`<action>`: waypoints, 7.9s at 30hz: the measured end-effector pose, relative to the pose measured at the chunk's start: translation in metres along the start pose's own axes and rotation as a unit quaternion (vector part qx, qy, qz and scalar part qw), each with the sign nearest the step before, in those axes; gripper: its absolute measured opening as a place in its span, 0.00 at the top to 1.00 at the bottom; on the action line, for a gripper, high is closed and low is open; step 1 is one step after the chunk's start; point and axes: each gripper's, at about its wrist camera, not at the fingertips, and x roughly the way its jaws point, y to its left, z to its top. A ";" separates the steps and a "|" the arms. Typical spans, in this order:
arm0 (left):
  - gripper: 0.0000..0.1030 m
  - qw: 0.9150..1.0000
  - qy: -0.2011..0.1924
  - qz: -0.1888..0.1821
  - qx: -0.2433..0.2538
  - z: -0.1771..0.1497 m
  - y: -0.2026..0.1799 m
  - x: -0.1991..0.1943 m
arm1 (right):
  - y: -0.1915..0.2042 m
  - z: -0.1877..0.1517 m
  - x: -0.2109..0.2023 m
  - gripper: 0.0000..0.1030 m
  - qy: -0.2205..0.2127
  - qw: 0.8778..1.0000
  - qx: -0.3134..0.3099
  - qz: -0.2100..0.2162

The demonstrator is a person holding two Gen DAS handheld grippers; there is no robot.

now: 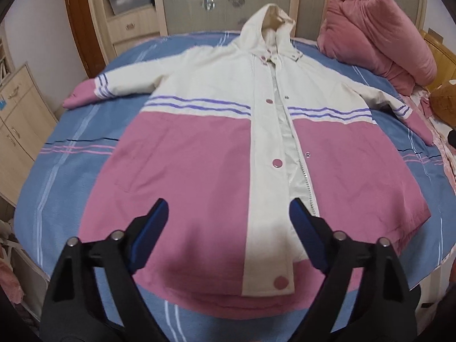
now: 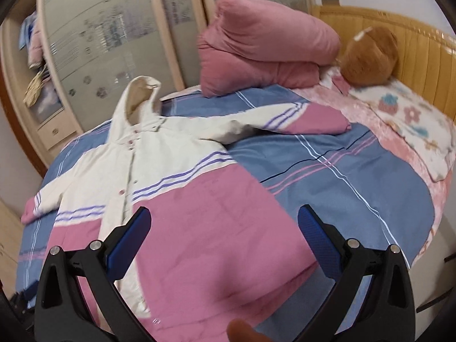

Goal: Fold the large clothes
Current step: 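Grasp the pink sleeve cuff with the right gripper and lift it, then fold the pink sleeve across the jacket body with the right gripper, then release, then grasp the other pink sleeve cuff with the left gripper and lift it, then fold the held sleeve across the jacket body with the left gripper, then release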

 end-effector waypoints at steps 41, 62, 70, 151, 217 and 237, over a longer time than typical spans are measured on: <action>0.06 0.999 0.005 -0.015 0.042 0.110 -0.057 0.122 | -0.265 0.190 0.198 0.89 -0.119 0.918 0.340 0.167; 0.05 0.993 0.047 0.012 -0.109 0.094 0.086 0.116 | 0.252 0.100 0.142 0.29 0.142 0.883 -0.137 0.426; 0.05 0.992 0.074 -0.010 -0.106 0.122 0.088 0.125 | 0.147 0.113 0.160 0.05 0.119 0.912 -0.041 0.390; 0.48 0.996 -0.029 -0.005 -0.084 0.215 0.054 0.276 | 0.132 0.054 0.316 0.16 0.072 0.987 -0.117 0.087; 0.15 0.969 -0.059 -0.196 0.142 0.222 -0.055 0.134 | 0.074 0.073 0.297 0.04 0.056 0.962 0.069 0.258; 0.15 0.922 -0.118 -0.153 0.337 0.133 -0.122 0.118 | 0.056 0.072 0.300 0.04 0.060 0.948 0.110 0.293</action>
